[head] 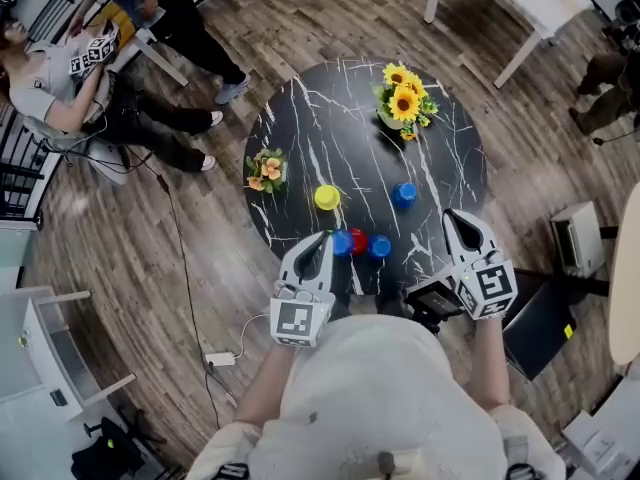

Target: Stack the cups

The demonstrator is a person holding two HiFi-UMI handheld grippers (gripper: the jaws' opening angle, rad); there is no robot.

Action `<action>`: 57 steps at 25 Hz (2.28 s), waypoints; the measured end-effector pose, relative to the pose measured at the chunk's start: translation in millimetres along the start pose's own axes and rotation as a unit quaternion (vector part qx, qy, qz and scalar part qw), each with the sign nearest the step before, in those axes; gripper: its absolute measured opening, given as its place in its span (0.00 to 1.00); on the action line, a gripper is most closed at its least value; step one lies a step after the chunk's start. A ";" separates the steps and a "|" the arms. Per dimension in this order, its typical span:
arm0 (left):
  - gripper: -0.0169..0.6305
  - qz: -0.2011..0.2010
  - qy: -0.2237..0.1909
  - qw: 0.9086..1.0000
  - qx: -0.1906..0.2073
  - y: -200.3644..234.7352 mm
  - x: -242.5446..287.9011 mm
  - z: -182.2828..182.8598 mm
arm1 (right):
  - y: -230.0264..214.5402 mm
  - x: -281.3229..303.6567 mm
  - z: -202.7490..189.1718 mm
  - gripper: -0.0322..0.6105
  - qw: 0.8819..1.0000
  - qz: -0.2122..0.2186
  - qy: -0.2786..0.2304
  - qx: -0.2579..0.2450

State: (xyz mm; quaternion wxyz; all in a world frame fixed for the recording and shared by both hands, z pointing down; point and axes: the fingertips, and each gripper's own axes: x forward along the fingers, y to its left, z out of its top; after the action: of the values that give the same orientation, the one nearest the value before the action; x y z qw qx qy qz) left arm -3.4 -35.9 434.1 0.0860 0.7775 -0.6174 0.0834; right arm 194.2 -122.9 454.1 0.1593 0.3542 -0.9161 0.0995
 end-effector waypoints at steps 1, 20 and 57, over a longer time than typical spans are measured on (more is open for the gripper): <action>0.06 0.002 -0.002 1.000 0.000 -0.8 -0.3 2.4 | -2.7 2.5 -3.1 0.07 1.000 0.002 0.003 0.001; 0.06 0.077 -0.002 0.997 0.003 -23.3 -12.5 7.2 | -31.3 54.4 -81.5 0.09 0.993 0.067 0.092 0.006; 0.06 0.177 0.025 0.984 -0.022 -18.3 -40.0 -17.2 | -39.8 165.0 -209.8 0.44 0.964 0.079 0.253 -0.002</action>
State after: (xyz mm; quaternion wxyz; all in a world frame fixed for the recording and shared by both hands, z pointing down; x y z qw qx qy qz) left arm 5.1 10.1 440.9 0.1020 0.6514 -0.7447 0.1032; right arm 152.5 -191.8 711.6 0.3777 0.2439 -0.8713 0.1966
